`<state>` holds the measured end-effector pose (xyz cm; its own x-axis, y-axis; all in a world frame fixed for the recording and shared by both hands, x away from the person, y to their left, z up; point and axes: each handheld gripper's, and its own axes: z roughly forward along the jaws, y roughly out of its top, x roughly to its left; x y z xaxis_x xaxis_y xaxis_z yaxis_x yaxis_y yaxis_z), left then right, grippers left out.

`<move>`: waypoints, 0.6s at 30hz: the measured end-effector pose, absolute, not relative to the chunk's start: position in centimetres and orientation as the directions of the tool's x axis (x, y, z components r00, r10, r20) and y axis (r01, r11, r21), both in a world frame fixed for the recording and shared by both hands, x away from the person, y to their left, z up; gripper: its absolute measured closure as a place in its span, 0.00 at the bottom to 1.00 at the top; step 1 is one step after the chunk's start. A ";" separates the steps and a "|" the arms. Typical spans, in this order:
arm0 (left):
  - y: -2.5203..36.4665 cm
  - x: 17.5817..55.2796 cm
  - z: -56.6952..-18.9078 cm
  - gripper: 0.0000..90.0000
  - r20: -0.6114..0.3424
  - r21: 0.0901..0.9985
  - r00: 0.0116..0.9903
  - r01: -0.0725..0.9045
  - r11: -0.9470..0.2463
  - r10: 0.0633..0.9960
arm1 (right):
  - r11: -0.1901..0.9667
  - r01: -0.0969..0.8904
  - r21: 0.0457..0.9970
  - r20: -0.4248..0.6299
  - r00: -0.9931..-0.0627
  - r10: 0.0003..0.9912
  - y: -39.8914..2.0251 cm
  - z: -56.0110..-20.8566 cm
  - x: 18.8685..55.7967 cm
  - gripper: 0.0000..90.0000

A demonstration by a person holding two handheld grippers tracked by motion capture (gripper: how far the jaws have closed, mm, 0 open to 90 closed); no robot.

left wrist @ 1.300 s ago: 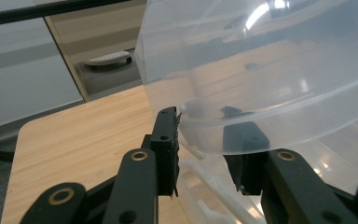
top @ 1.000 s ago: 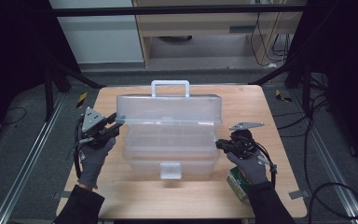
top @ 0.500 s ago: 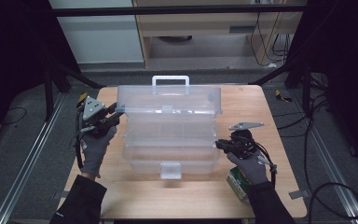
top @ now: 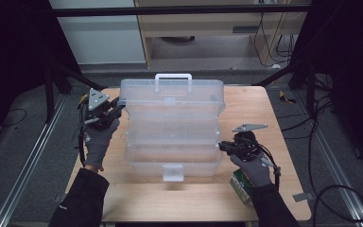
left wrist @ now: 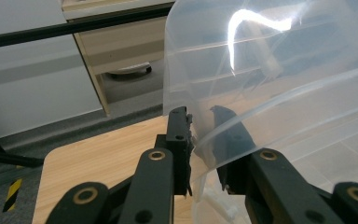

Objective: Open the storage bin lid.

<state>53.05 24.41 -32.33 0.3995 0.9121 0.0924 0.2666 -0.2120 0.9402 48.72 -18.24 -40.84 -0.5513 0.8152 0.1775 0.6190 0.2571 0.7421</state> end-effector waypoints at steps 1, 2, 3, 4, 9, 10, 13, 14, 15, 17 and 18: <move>24.4 53.2 -32.3 0.85 0.091 0.940 0.401 0.269 -0.212 0.911 | 0.256 0.620 0.742 0.179 -0.551 0.815 -18.2 -40.8 48.7 0.89; 24.4 53.3 -32.2 0.85 0.092 0.938 0.402 0.271 -0.214 0.911 | 0.257 0.619 0.742 0.179 -0.552 0.815 -18.2 -40.8 48.7 0.89; 24.4 53.4 -32.1 0.85 0.093 0.937 0.402 0.274 -0.217 0.911 | 0.256 0.619 0.742 0.179 -0.552 0.815 -18.2 -40.8 48.7 0.89; 24.4 53.5 -32.0 0.85 0.090 0.937 0.403 0.275 -0.214 0.911 | 0.257 0.618 0.743 0.179 -0.553 0.814 -18.3 -40.8 48.7 0.89; 24.3 54.2 -31.7 0.85 0.089 0.936 0.398 0.279 -0.213 0.913 | 0.257 0.618 0.743 0.179 -0.554 0.813 -18.3 -40.9 48.8 0.89; 24.3 54.3 -31.6 0.85 0.087 0.936 0.398 0.280 -0.212 0.913 | 0.257 0.618 0.743 0.180 -0.554 0.813 -18.3 -40.9 48.8 0.89; 24.2 54.8 -31.4 0.85 0.091 0.935 0.393 0.283 -0.214 0.915 | 0.257 0.618 0.743 0.180 -0.554 0.813 -18.3 -40.9 48.8 0.89; 24.1 55.0 -31.4 0.85 0.093 0.935 0.391 0.283 -0.215 0.916 | 0.257 0.618 0.743 0.179 -0.554 0.813 -18.3 -40.9 48.8 0.89; 24.1 55.1 -31.3 0.85 0.095 0.935 0.387 0.282 -0.216 0.917 | 0.257 0.618 0.743 0.179 -0.554 0.813 -18.3 -40.9 48.8 0.89; 24.0 55.5 -31.2 0.85 0.097 0.934 0.384 0.283 -0.217 0.918 | 0.256 0.619 0.743 0.181 -0.554 0.813 -18.3 -40.9 48.8 0.89; 23.9 55.6 -31.1 0.85 0.098 0.934 0.381 0.284 -0.217 0.919 | 0.256 0.618 0.743 0.182 -0.555 0.812 -18.3 -40.9 48.8 0.89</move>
<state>55.63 23.94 -31.13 0.3810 0.9194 0.0979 0.2838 -0.2170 0.9340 48.77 -18.31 -40.87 -0.5545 0.8121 0.1817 0.6182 0.2558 0.7432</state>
